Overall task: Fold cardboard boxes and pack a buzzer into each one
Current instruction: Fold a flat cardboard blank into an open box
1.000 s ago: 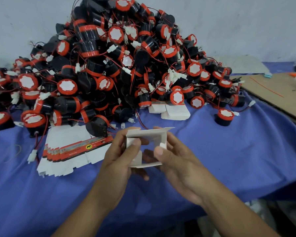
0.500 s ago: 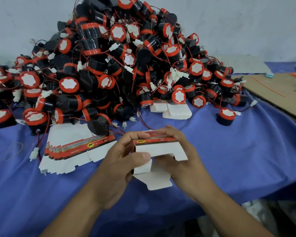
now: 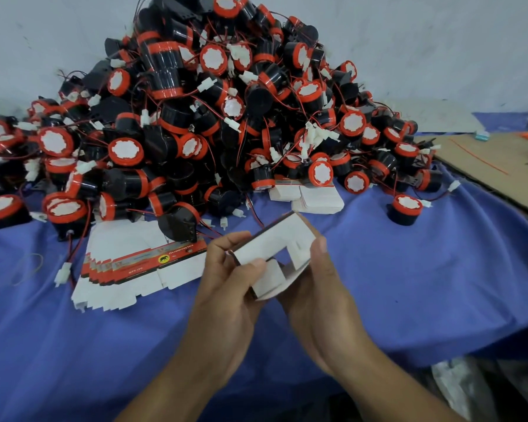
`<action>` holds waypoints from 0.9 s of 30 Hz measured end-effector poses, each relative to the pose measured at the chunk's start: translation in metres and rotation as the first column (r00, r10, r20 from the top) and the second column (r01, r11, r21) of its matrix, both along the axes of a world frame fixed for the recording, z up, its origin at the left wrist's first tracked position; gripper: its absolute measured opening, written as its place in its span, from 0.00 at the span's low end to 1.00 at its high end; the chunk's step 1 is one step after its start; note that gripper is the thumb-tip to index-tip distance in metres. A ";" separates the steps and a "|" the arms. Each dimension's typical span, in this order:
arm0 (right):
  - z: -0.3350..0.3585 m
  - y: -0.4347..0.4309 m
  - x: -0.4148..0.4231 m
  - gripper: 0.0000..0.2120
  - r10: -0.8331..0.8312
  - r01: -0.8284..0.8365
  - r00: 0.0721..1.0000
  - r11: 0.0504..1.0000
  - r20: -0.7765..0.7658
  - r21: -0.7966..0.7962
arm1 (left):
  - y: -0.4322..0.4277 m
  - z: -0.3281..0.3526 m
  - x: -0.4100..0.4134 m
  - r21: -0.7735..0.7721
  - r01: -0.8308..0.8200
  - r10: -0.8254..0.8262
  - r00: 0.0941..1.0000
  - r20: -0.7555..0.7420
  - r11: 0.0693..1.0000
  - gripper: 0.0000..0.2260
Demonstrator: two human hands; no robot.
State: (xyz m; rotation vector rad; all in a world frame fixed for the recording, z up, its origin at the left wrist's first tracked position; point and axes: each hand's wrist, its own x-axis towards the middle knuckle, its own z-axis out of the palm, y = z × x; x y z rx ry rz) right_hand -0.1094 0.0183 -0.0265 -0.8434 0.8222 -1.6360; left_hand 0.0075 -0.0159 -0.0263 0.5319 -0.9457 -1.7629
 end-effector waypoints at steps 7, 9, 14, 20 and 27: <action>-0.002 0.002 0.000 0.28 -0.079 0.079 0.997 0.995 -0.016 0.053 | 0.020 0.001 -0.005 -0.384 -0.083 0.290 0.804 0.520 0.920 0.20; -0.004 0.002 0.001 0.24 -0.062 0.062 0.998 0.995 -0.002 0.080 | 0.022 0.005 -0.004 -0.422 -0.071 0.329 0.747 0.578 0.904 0.20; -0.003 -0.003 -0.008 0.10 -0.173 0.177 0.984 0.974 -0.041 0.141 | 0.006 0.007 0.022 -0.537 0.230 0.362 0.523 0.771 0.812 0.25; 0.011 -0.006 -0.020 0.06 -0.038 0.080 0.935 0.991 -0.352 0.106 | 0.005 0.008 0.035 -0.663 0.394 0.581 0.322 0.748 0.636 0.43; 0.012 0.002 -0.017 0.20 0.107 -0.076 0.957 0.990 -0.269 0.121 | -0.005 0.015 0.032 -0.871 0.356 0.630 0.601 0.492 0.339 0.39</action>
